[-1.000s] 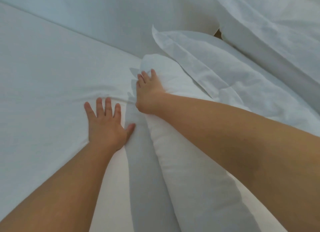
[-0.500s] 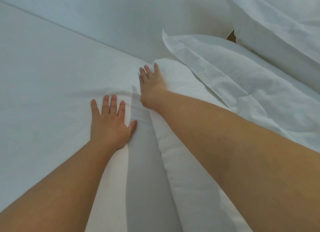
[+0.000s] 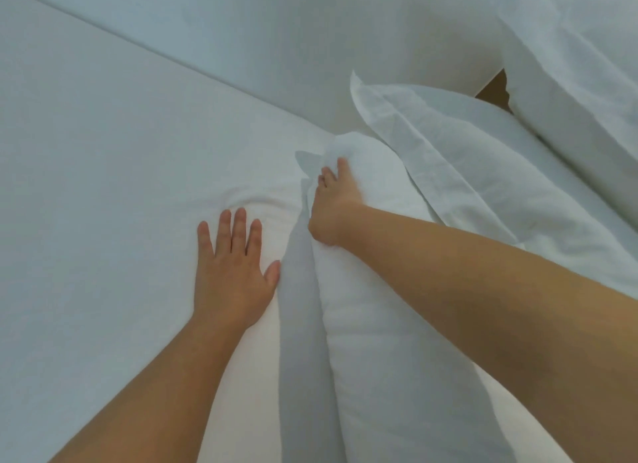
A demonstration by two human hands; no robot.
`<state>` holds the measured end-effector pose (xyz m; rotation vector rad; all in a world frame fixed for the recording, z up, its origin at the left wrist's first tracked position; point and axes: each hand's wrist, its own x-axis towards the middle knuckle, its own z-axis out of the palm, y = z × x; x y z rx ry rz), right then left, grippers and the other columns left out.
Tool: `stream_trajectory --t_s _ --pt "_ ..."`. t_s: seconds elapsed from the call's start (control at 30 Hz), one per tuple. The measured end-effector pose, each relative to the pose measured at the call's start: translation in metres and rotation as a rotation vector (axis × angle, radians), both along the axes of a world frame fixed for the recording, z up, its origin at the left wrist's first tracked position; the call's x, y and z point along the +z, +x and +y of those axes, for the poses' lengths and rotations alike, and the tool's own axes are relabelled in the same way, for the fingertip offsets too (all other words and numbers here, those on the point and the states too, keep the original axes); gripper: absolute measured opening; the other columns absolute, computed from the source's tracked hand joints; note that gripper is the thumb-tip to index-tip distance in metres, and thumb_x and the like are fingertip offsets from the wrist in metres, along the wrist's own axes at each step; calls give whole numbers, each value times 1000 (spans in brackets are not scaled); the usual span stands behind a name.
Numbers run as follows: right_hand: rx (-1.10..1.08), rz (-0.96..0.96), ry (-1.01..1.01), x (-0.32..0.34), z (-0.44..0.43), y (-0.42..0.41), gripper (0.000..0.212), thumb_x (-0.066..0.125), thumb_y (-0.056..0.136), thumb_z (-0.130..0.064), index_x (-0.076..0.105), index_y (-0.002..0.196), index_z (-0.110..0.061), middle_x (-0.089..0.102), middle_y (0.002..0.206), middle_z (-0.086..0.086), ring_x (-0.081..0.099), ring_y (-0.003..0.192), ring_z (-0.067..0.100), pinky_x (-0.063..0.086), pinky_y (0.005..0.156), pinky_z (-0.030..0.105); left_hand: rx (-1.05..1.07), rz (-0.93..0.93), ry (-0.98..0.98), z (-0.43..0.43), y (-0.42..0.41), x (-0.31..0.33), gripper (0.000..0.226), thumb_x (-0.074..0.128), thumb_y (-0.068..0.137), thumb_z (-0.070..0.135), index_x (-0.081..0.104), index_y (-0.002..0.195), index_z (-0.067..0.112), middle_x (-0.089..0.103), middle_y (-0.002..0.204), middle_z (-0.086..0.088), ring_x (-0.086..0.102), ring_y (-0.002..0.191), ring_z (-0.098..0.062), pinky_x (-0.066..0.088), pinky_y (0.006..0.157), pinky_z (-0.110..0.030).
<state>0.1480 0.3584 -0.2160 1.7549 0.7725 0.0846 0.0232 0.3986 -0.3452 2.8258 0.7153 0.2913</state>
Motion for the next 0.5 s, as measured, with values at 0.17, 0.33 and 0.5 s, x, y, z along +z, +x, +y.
stream_trajectory --t_s 0.17,0.33,0.5 --pt "42 68 14 4 -17 -23 66 24 100 -40 9 155 -8 2 163 15 -6 150 31 -10 115 61 0 6 -13 -21 -30 4 73 5 94 54 -5 153 13 -11 161 -12 -14 148 -29 -13 117 -52" --pt "67 109 71 18 -48 -50 67 23 100 -42 11 155 -5 4 163 14 -5 150 30 -10 116 60 -23 6 6 -33 -66 3 70 5 95 48 12 154 11 7 162 -12 1 150 -28 -10 119 -48" --pt "64 115 95 17 -69 -81 70 18 102 -46 1 154 -3 -3 163 14 -9 150 30 -9 116 59 -35 25 0 -51 -99 6 69 4 95 45 22 152 10 16 160 -13 9 149 -29 -5 119 -49"
